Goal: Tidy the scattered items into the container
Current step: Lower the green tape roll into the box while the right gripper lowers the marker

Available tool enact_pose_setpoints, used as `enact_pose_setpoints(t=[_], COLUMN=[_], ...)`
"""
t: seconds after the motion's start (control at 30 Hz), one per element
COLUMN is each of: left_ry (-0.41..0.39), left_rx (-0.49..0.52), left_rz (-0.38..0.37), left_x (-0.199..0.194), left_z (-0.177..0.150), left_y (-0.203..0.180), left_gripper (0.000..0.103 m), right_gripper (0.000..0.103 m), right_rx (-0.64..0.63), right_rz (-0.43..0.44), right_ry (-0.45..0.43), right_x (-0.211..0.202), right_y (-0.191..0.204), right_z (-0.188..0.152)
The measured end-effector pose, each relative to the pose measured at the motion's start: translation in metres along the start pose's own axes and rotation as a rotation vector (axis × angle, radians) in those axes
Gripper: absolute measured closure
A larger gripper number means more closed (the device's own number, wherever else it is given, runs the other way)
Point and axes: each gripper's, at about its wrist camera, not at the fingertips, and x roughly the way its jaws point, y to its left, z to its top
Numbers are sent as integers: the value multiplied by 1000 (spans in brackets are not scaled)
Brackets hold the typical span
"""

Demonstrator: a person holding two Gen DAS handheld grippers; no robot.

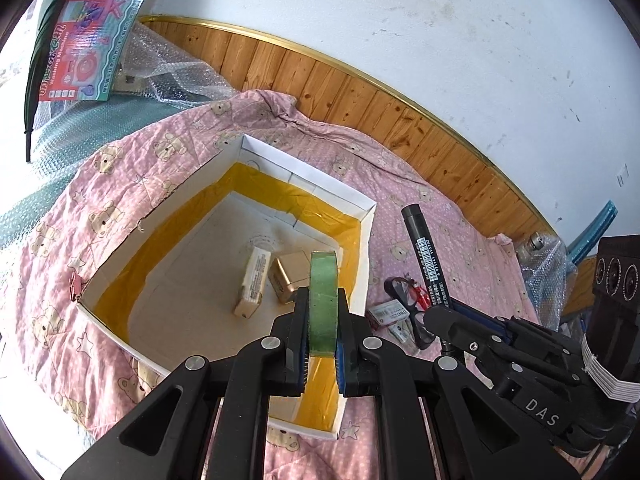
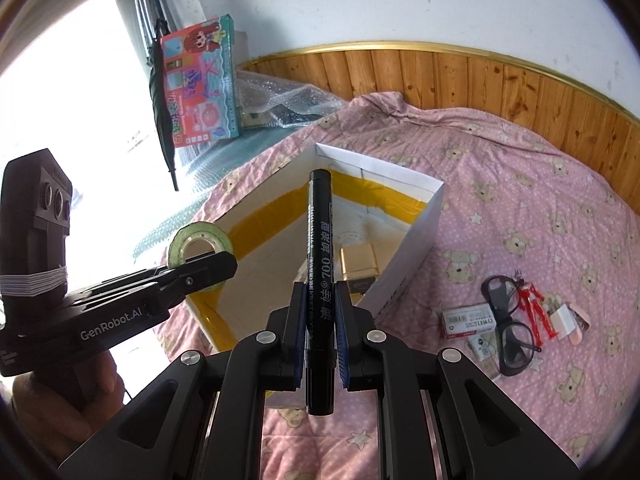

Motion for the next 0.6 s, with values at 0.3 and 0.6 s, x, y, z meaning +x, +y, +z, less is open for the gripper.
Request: enact_pose_setpoints(t=[0.3,0.6], left_ry=[17,40], left_rx=[-31,-66], left_rz=[15,47], left_x=[11,27], left_z=[9,18], left_y=[17,42], left_gripper=[93,93], right_gripper=[89,89], right_rx=[-21,-18], right_rz=[23,51], right_ry=[20,56], right_x=[22,54], right_y=[10,12], right_z=[18,32])
